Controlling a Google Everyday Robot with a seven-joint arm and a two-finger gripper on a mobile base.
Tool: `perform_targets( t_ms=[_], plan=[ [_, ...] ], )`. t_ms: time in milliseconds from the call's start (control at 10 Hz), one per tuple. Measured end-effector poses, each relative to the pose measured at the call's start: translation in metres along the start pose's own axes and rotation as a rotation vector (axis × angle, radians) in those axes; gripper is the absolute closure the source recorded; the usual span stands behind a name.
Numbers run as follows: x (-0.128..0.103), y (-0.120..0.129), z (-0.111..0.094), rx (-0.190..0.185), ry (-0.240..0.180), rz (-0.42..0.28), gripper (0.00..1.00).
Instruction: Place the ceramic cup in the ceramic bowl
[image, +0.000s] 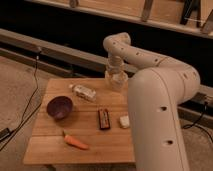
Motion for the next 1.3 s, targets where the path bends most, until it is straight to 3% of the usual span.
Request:
perform_targets(
  t_ms=[500, 900, 1300],
  plan=[
    [-0.036, -0.031, 0.015, 0.052, -0.002, -0.055, 0.35],
    [-0.046, -0.019, 0.025, 0.030, 0.002, -0.052, 0.35],
    [-0.045, -0.010, 0.043, 0.025, 0.040, -0.051, 0.35]
  ],
)
